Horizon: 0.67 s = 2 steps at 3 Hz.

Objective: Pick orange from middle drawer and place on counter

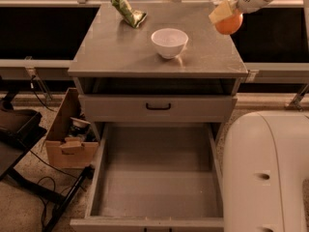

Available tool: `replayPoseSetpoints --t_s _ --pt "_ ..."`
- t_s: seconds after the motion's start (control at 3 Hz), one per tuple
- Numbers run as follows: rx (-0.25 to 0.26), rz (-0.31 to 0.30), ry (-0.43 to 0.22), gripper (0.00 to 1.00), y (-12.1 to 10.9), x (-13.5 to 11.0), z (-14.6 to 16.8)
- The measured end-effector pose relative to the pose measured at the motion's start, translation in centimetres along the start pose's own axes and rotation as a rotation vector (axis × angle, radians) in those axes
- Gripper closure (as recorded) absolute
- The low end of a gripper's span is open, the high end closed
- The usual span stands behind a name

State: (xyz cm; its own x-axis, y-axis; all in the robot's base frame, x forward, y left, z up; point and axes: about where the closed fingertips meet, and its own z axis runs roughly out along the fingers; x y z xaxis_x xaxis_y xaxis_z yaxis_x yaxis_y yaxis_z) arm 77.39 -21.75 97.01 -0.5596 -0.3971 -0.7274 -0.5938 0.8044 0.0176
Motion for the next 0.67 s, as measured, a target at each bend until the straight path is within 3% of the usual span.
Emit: replayPoseSetpoints --t_s 0.67 --pt "0.124 0.213 -0.108 1.00 -5.6 -0.6 8.1"
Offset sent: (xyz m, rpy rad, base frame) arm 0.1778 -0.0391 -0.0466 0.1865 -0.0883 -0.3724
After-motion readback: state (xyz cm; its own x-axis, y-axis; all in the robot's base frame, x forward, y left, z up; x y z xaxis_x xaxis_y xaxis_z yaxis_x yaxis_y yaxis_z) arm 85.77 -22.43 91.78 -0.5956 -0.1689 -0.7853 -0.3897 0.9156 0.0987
